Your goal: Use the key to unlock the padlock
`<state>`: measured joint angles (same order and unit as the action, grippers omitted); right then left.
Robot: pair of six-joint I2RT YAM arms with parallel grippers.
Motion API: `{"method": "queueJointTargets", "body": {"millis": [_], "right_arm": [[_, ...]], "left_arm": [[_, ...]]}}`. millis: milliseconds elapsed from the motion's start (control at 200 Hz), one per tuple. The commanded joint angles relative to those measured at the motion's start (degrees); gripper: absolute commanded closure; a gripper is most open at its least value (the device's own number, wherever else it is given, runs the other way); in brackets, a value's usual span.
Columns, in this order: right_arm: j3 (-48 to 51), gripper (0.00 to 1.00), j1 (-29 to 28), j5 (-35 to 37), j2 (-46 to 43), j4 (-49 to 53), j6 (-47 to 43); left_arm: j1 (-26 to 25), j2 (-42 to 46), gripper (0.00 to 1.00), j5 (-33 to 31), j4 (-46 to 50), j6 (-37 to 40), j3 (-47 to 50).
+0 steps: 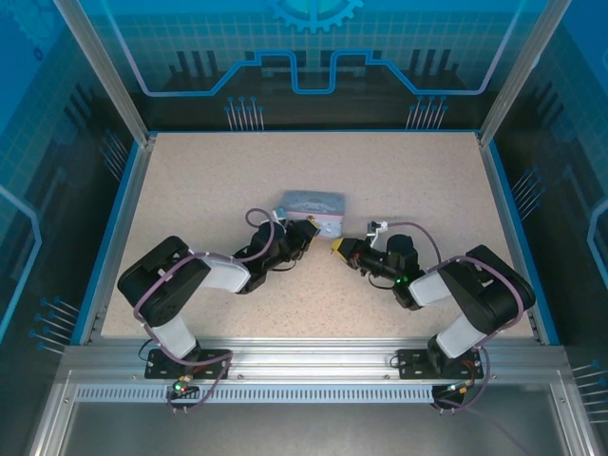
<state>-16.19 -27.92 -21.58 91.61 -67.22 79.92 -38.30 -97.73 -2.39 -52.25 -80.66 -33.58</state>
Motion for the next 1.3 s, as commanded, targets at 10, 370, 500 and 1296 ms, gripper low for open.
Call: {"method": "queueJointTargets", "body": {"millis": [10,370,500,1296], "right_arm": [[-1.0,1.00,-1.7,2.0,1.0,-5.3,-3.1],[0.6,1.00,-3.3,1.2,-5.9,-0.4,-20.5],[0.3,1.00,-3.4,0.3,-8.4,2.6,-23.3],[-2.1,1.00,-4.7,7.2,-4.1,3.7,2.8]], "left_arm": [[-0.1,2.0,1.00,-2.5,-2.4,-1.7,0.8],[-0.1,0.9,1.00,-2.3,-5.0,-2.8,1.4],[-0.1,0.6,1.00,-2.3,-5.4,-2.9,1.3],[-0.1,1.0,1.00,-2.4,-7.5,-4.6,1.2]]}}
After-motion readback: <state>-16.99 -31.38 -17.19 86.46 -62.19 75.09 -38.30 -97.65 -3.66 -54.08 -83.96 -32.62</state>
